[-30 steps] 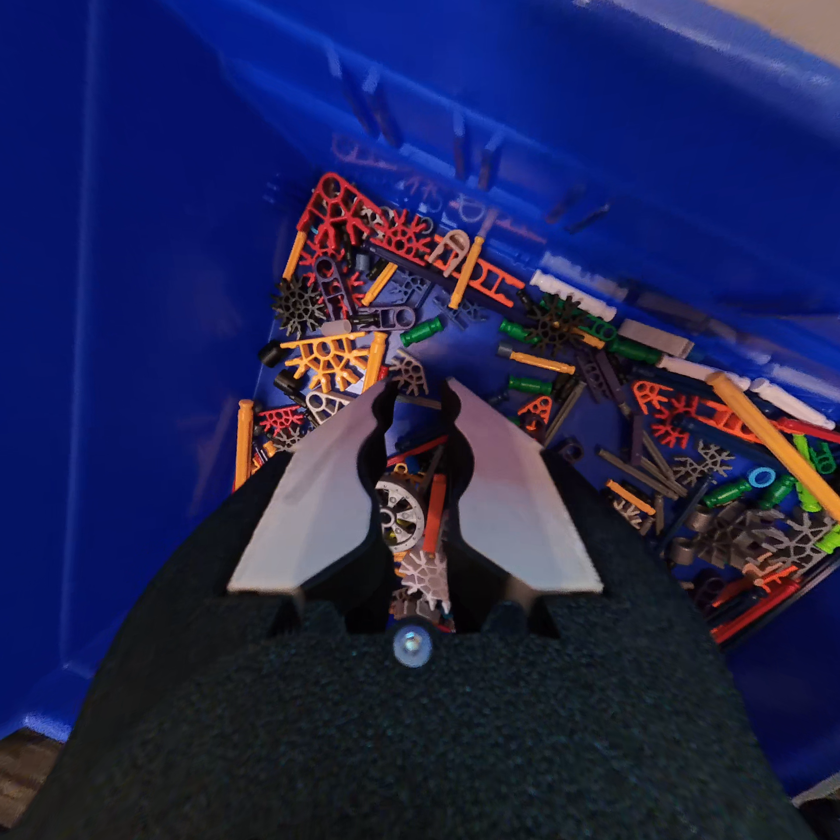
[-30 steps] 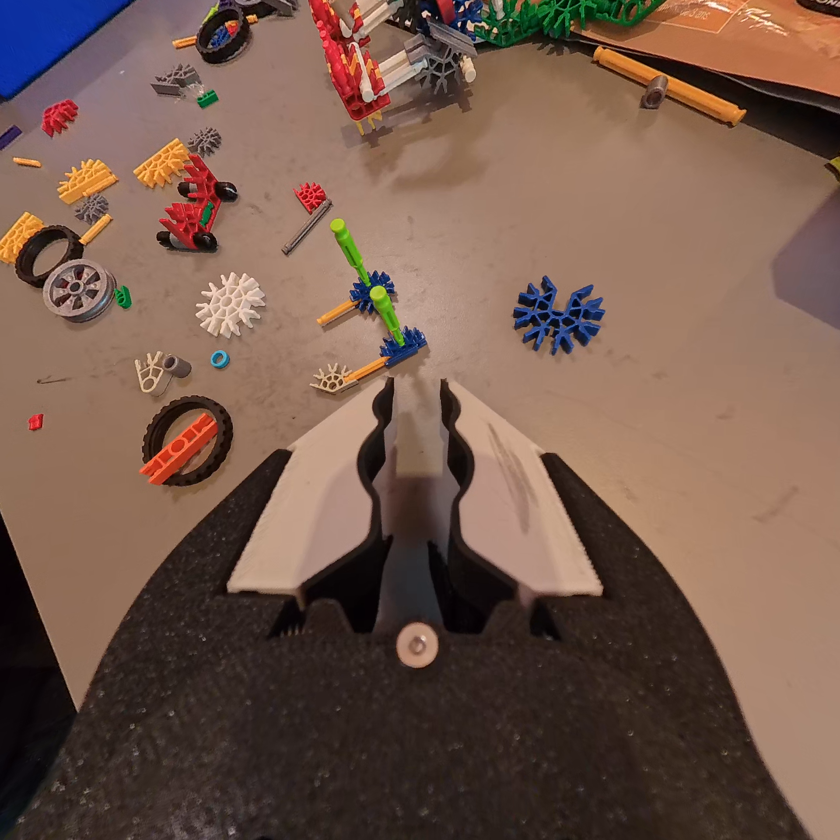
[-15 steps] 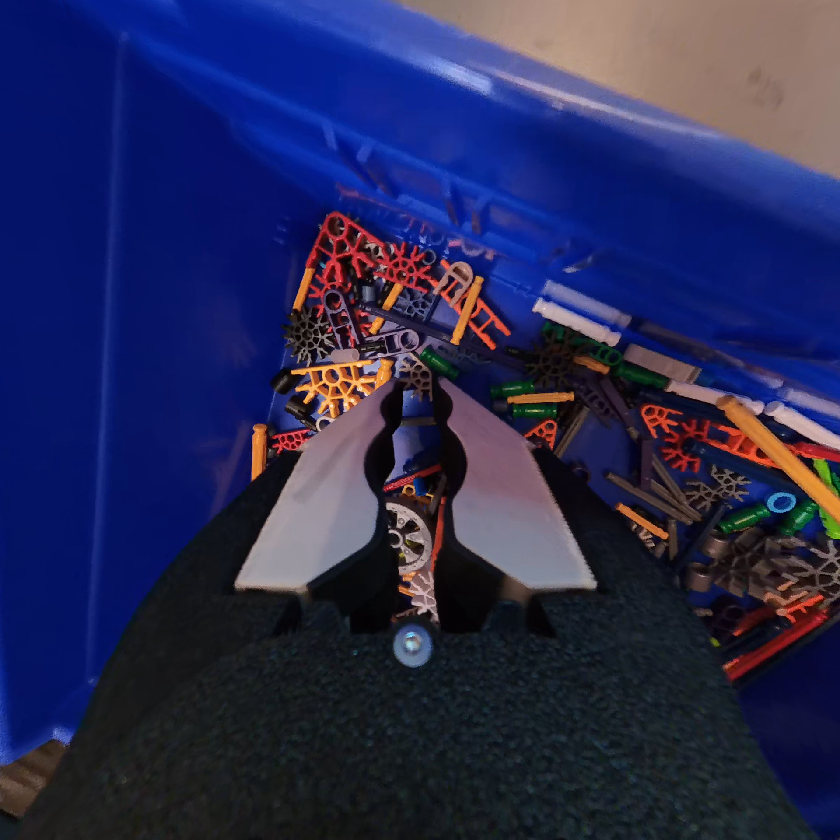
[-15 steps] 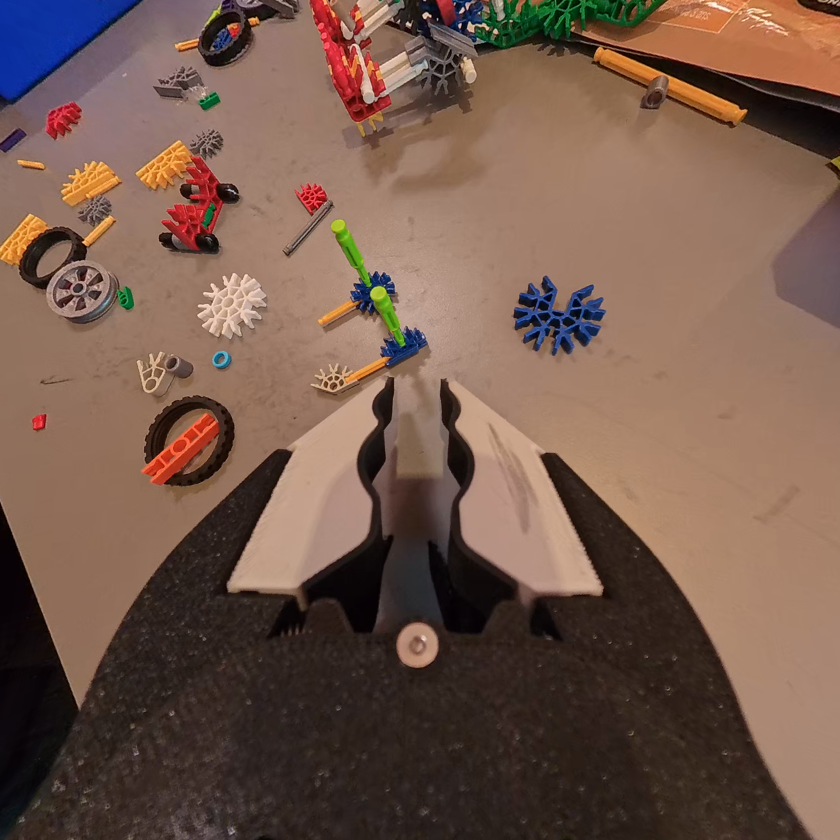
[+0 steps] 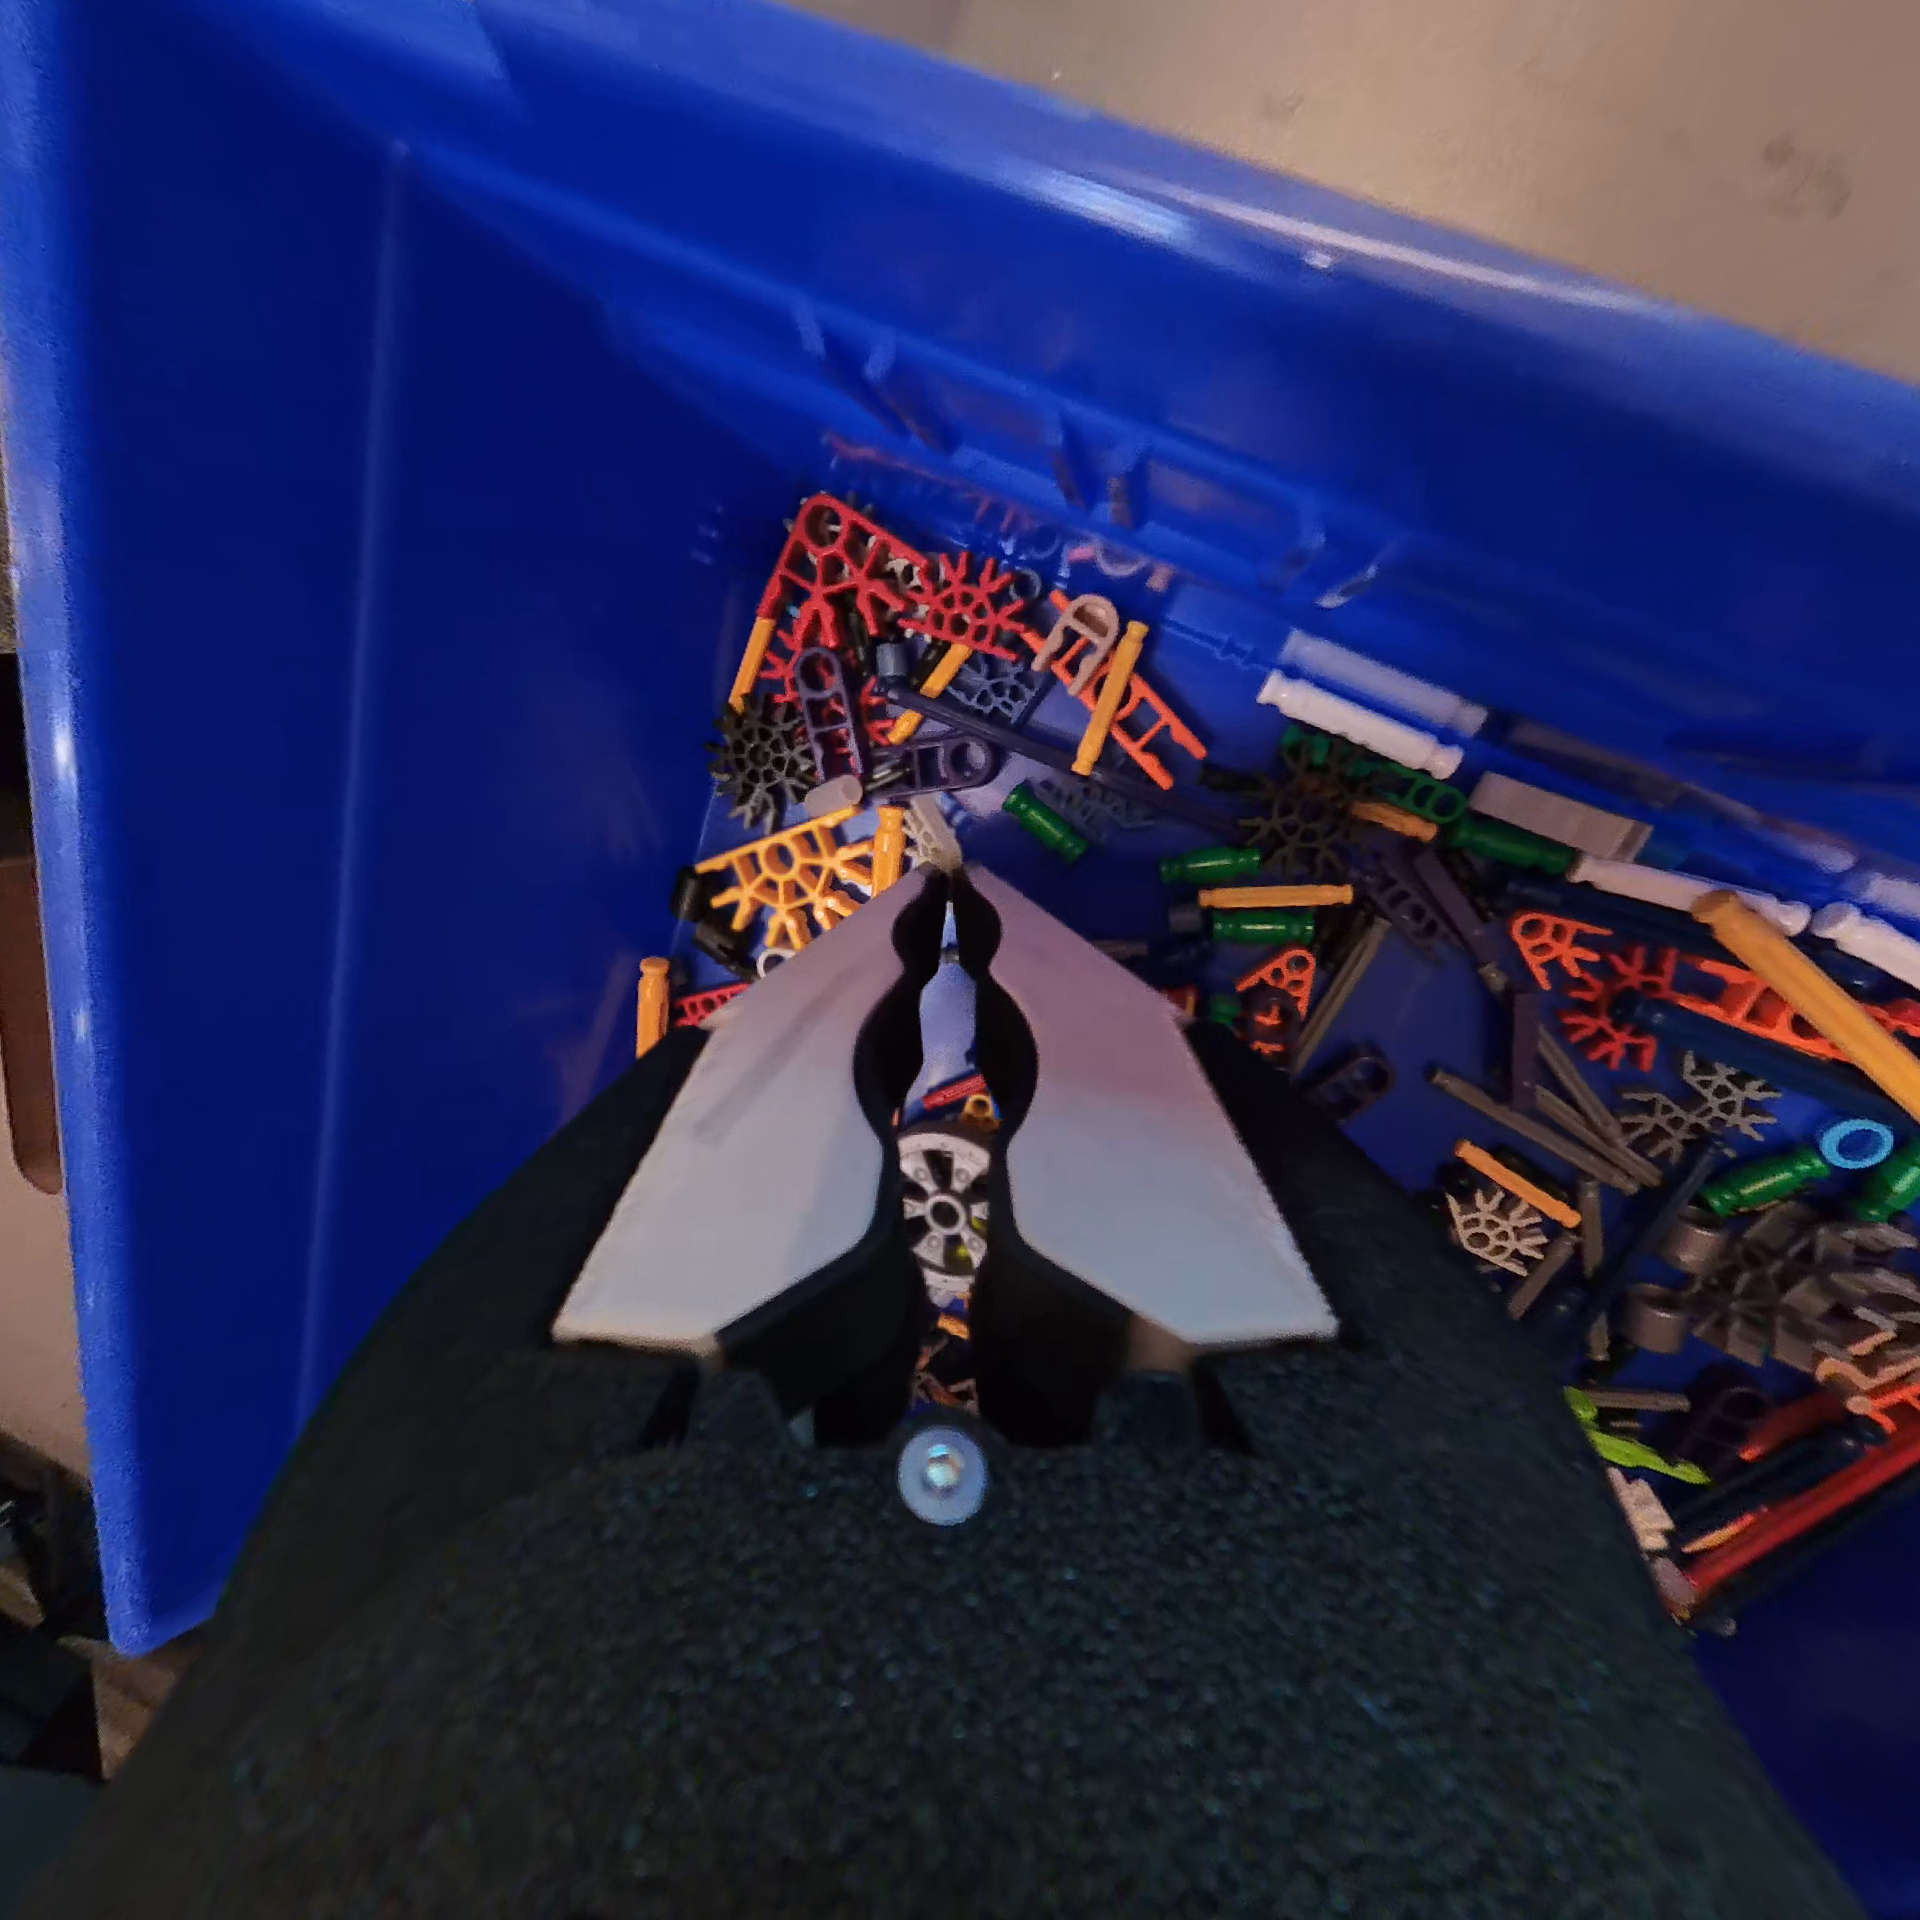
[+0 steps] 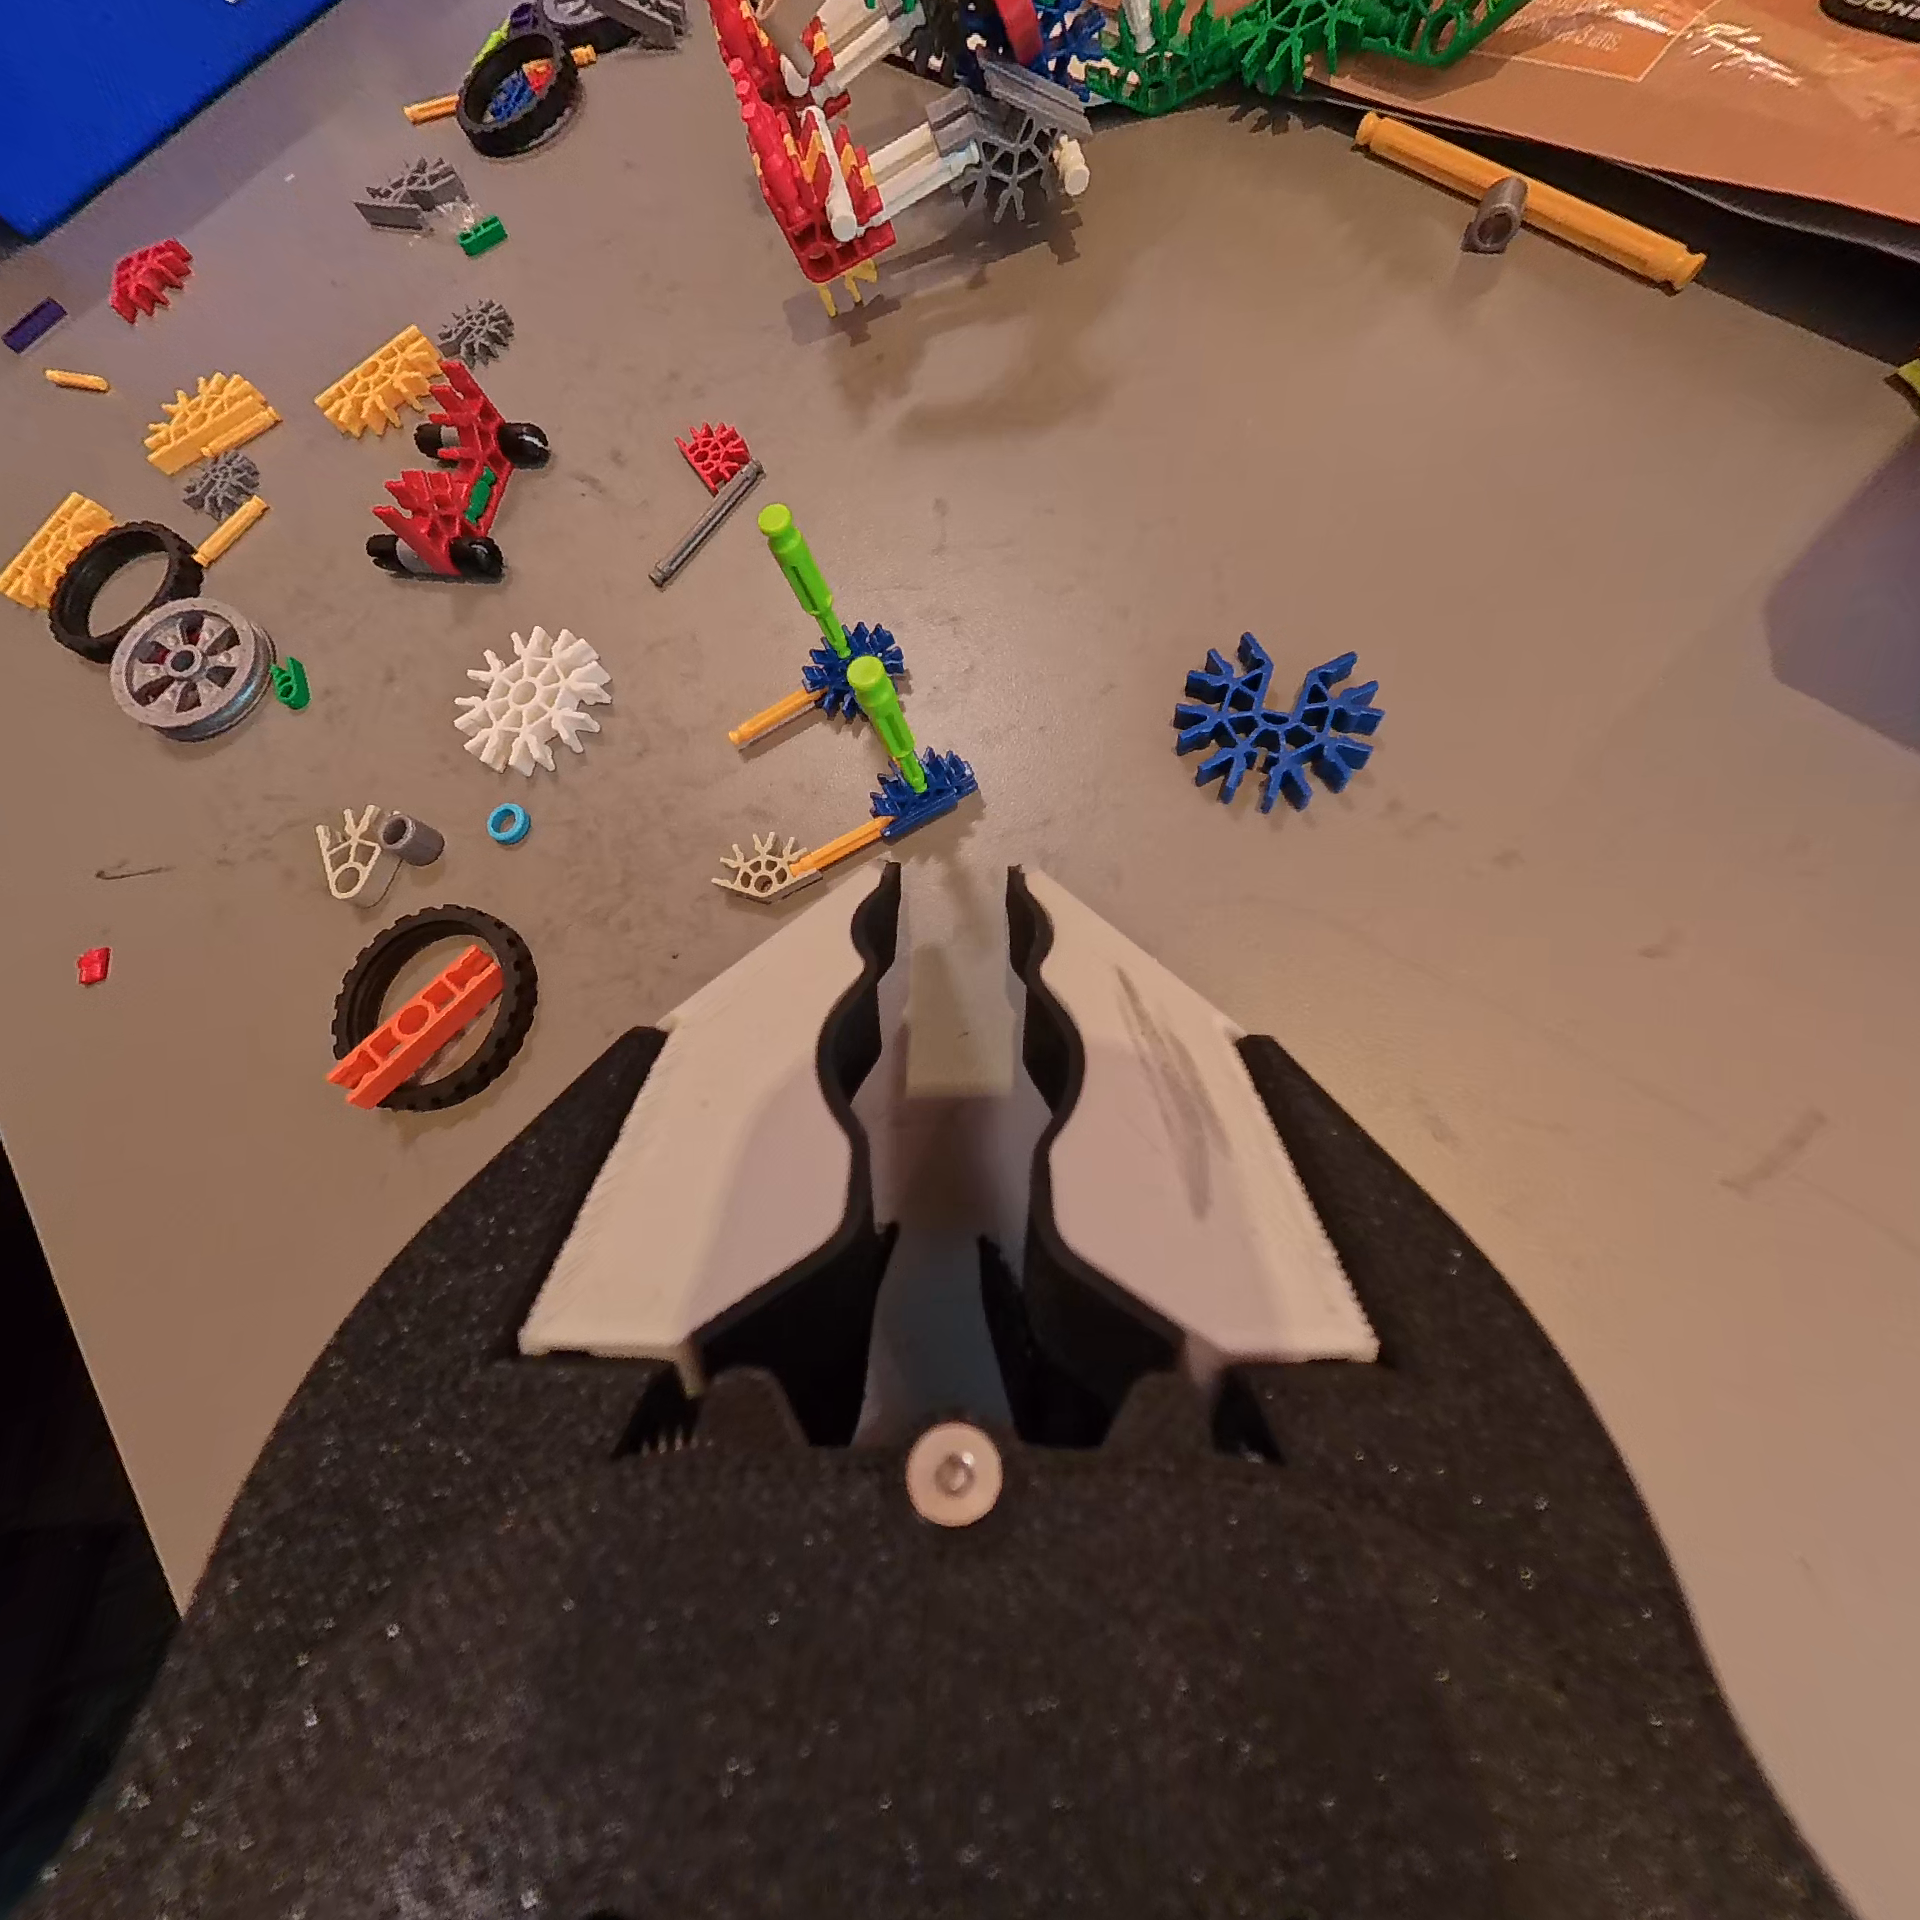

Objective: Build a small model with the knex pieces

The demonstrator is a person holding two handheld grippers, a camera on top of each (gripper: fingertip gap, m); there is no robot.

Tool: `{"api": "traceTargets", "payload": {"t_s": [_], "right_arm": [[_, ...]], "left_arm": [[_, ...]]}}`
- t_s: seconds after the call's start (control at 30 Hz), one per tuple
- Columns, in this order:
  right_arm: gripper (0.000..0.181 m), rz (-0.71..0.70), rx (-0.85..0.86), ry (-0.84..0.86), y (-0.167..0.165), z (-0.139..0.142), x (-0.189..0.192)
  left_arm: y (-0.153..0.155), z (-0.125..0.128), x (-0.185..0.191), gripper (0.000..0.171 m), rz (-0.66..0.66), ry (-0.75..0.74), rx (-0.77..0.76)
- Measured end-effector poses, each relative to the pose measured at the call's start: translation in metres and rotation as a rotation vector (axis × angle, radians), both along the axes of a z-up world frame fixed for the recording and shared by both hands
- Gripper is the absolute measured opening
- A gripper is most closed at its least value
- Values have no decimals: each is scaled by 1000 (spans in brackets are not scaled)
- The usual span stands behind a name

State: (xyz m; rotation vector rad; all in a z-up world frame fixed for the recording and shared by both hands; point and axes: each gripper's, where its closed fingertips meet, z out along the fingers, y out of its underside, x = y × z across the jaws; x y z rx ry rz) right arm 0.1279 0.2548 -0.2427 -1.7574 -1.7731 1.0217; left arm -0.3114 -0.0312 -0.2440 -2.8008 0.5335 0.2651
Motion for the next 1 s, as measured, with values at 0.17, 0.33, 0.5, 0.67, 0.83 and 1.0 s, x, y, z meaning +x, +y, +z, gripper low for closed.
{"api": "traceTargets", "payload": {"t_s": [0.17,0.33,0.5,0.67,0.83,1.0], "right_arm": [[20,1,-4,0,0,0,0],[20,5,-11,1,0,0,0],[20,6,-18,7,0,1,0],[20,7,-18,6,-1,1,0],[20,10,-20,6,-1,1,0],[20,12,-22,8,-1,2,1]], "left_arm": [[3,1,-6,0,8,25,19],[6,6,-11,0,25,28,50],[9,14,-13,0,36,11,85],[10,17,-13,0,44,-7,104],[8,19,-8,0,39,-28,100],[2,5,-4,8,45,-40,32]]}}
